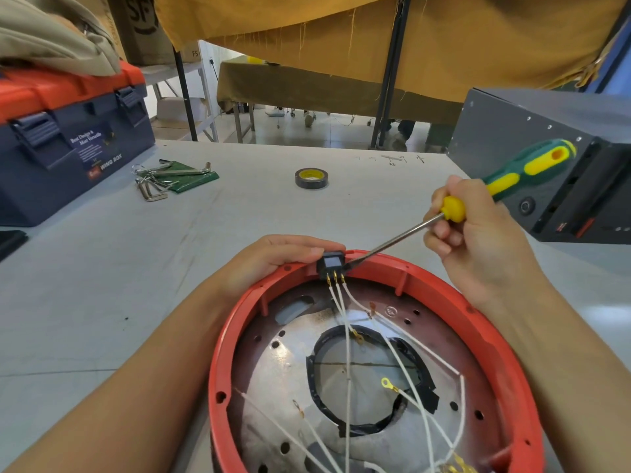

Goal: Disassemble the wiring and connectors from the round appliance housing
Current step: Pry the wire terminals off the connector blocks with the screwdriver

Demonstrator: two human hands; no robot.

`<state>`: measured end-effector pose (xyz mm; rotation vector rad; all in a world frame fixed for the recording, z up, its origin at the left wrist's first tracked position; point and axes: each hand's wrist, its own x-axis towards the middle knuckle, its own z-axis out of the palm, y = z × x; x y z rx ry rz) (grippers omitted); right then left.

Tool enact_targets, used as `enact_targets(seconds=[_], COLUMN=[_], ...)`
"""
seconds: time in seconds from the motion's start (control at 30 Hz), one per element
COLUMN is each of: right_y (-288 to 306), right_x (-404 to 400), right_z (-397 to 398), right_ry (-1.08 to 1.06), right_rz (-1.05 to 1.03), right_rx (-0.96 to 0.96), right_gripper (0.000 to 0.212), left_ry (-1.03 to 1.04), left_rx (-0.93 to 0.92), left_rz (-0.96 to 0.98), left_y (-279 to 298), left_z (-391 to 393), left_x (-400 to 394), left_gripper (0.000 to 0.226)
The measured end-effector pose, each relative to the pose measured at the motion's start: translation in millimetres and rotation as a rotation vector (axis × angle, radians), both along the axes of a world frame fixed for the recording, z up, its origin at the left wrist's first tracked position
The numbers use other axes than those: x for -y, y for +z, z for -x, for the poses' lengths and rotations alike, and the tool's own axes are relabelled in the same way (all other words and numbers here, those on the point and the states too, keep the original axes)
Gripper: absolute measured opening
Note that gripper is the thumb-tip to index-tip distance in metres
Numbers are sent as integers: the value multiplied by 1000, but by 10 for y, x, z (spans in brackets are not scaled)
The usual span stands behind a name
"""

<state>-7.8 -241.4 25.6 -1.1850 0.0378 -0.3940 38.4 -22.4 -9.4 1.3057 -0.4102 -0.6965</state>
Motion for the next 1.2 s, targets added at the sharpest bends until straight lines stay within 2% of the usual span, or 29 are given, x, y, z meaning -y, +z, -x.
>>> enact_targets(seconds=[0.3,0.5,0.63,0.77,1.1,1.2], right_y=[-8,31,75,108,119,65], right_x=[-30,-66,-65,-67,-140,-213], right_z=[35,62,66,42,-95,-85], right_ry=[-23,-1,42,57,81,132], right_rz=[139,244,311,331,215,293], right_rx=[117,212,234,217,100,78], right_gripper=[28,34,28,29,32,40], left_ry=[-20,-21,-13,-7,0,-3], left_rx=[45,38,49,41,13,18], left_rz=[-18,-11,-17,-17,-2,-14], left_y=[-7,-7,5,6,12,16], left_z=[-24,-23,-15,-7,3,-13], left_x=[-18,-14,-8,-4,7,1], left_gripper=[35,36,36,38,40,39])
